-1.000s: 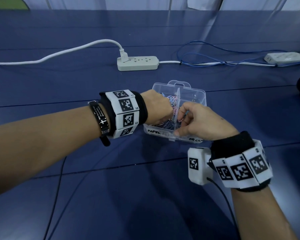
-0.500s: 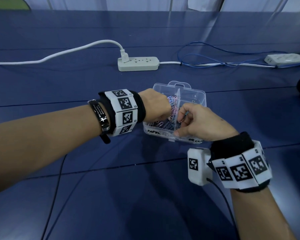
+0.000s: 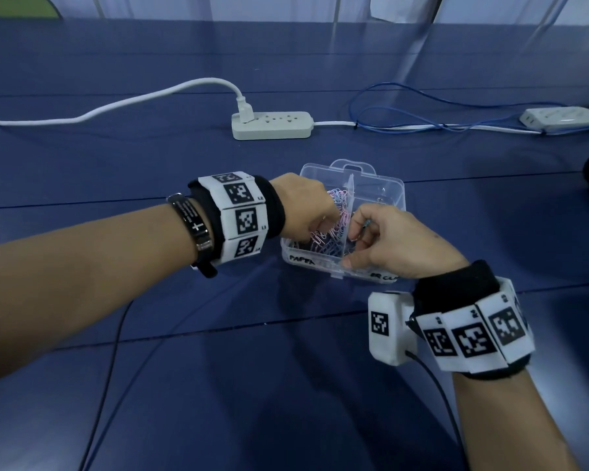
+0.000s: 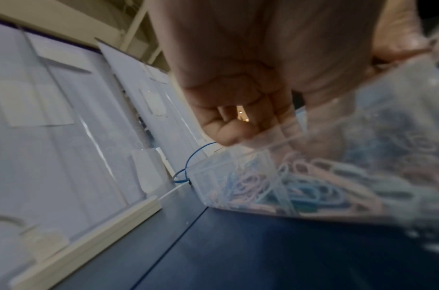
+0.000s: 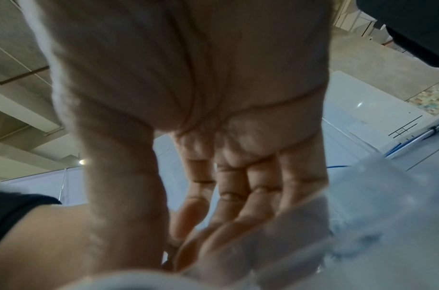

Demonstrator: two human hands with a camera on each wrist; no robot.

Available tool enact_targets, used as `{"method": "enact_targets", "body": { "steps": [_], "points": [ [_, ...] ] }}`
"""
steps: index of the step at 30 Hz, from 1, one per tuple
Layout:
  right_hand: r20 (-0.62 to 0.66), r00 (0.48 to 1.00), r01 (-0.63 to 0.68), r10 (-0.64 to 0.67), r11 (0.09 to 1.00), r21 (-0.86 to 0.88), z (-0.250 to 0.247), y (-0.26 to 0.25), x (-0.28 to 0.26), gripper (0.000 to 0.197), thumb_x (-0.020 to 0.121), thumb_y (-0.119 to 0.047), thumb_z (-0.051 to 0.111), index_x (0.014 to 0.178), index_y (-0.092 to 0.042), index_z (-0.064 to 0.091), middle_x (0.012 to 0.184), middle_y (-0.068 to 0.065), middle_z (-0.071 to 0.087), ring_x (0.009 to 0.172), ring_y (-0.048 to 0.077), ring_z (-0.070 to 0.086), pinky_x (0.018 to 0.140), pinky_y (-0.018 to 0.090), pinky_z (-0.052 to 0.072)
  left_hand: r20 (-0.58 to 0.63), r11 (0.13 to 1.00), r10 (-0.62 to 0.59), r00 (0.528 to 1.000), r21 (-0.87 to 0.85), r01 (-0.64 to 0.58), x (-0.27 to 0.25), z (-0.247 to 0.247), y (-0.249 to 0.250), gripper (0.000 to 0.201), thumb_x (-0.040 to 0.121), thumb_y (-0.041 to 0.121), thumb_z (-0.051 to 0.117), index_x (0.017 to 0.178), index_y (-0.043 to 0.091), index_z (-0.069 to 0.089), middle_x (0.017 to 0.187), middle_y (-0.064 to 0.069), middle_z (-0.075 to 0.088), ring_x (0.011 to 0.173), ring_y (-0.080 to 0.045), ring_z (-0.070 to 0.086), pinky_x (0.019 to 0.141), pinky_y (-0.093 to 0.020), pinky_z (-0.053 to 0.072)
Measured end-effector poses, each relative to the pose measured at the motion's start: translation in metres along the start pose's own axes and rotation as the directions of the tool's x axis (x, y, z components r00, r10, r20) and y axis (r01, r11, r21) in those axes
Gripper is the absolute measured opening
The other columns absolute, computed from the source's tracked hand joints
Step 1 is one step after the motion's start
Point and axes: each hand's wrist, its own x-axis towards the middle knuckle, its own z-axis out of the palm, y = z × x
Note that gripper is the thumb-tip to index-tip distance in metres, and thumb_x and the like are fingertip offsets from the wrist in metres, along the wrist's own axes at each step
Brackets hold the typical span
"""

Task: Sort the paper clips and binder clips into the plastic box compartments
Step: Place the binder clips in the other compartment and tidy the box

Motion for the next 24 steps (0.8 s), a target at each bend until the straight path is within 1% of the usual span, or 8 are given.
{"method": "enact_targets", "body": {
  "steps": [4,8,11,13,19,21,23,24],
  "points": [
    [-0.005,1.000,0.022,-0.022,1.000,0.013,-0.001,0.000,0.000,0.032,0.066,-0.012,0.079,0.073,-0.021,0.049,0.067,-0.002,0.056,0.055,0.009,0.048,0.052,0.020,0.039,-0.089,0.937,-0.053,0.995,-0.350,0.019,-0.002,-0.004,-0.008,0.020,0.075,0.014,0.066,0.090,0.025,0.058,0.082,0.013,0.057,0.081,-0.013,0.054,0.069,-0.026,0.041],
    [-0.162,0.984,0.087,-0.074,0.994,0.072,-0.002,0.003,0.003,0.021,0.076,-0.010,0.070,0.078,-0.021,0.052,0.068,-0.003,0.059,0.059,0.013,0.055,0.057,0.018,0.045,-0.102,0.676,-0.087,0.991,-0.737,-0.016,-0.005,-0.011,-0.016,0.032,0.071,0.000,0.072,0.086,0.022,0.054,0.083,0.005,0.065,0.068,-0.010,0.061,0.066,-0.015,0.051],
    [-0.348,0.935,0.140,-0.068,0.973,0.186,-0.002,0.004,0.007,0.021,0.085,-0.013,0.059,0.074,-0.029,0.051,0.076,0.002,0.065,0.073,0.023,0.065,0.074,0.036,0.056,-0.120,0.495,-0.090,0.989,-0.867,-0.060,-0.009,-0.013,-0.017,0.043,0.070,-0.006,0.073,0.083,0.027,0.049,0.083,0.003,0.066,0.057,0.000,0.061,0.062,-0.014,0.052],
    [-0.404,0.914,0.161,-0.039,0.948,0.273,0.000,0.000,0.007,0.018,0.087,-0.016,0.056,0.074,-0.028,0.053,0.080,0.007,0.068,0.077,0.026,0.067,0.079,0.044,0.056,-0.139,0.439,-0.095,0.986,-0.894,-0.083,-0.012,-0.012,-0.013,0.045,0.069,-0.009,0.072,0.084,0.026,0.049,0.081,0.003,0.065,0.060,-0.004,0.062,0.063,-0.016,0.053],
    [-0.441,0.898,0.199,-0.011,0.902,0.384,0.003,-0.009,0.004,0.014,0.077,-0.016,0.070,0.078,-0.022,0.058,0.068,0.002,0.069,0.054,0.011,0.065,0.066,0.033,0.058,-0.249,0.425,-0.163,0.955,-0.891,-0.160,-0.014,-0.015,0.003,0.050,0.065,-0.005,0.076,0.086,0.029,0.045,0.079,0.003,0.059,0.058,-0.010,0.055,0.067,-0.025,0.054],
    [-0.464,0.886,0.215,0.007,0.879,0.425,0.000,-0.008,0.004,0.018,0.076,-0.007,0.070,0.077,-0.020,0.058,0.066,0.004,0.068,0.055,0.017,0.065,0.067,0.036,0.057,-0.291,0.421,-0.218,0.931,-0.889,-0.179,-0.014,-0.018,0.005,0.052,0.063,-0.002,0.079,0.085,0.030,0.044,0.083,0.006,0.057,0.058,-0.009,0.056,0.065,-0.024,0.054],
    [-0.506,0.862,0.225,0.028,0.873,0.433,-0.005,-0.004,0.005,0.021,0.075,-0.003,0.070,0.073,-0.020,0.058,0.064,0.004,0.064,0.059,0.022,0.063,0.067,0.038,0.056,-0.328,0.500,-0.276,0.903,-0.852,-0.157,-0.012,-0.021,0.002,0.044,0.067,0.001,0.077,0.088,0.026,0.048,0.092,0.004,0.055,0.065,-0.011,0.059,0.061,-0.017,0.051],
    [-0.532,0.846,0.215,0.036,0.889,0.403,-0.007,0.000,0.005,0.021,0.075,-0.003,0.070,0.071,-0.021,0.058,0.064,0.001,0.062,0.059,0.019,0.061,0.067,0.036,0.056,-0.335,0.604,-0.286,0.898,-0.790,-0.102,-0.010,-0.022,-0.001,0.036,0.072,0.003,0.073,0.093,0.022,0.052,0.098,0.001,0.056,0.071,-0.013,0.059,0.062,-0.017,0.049]
  ]
}}
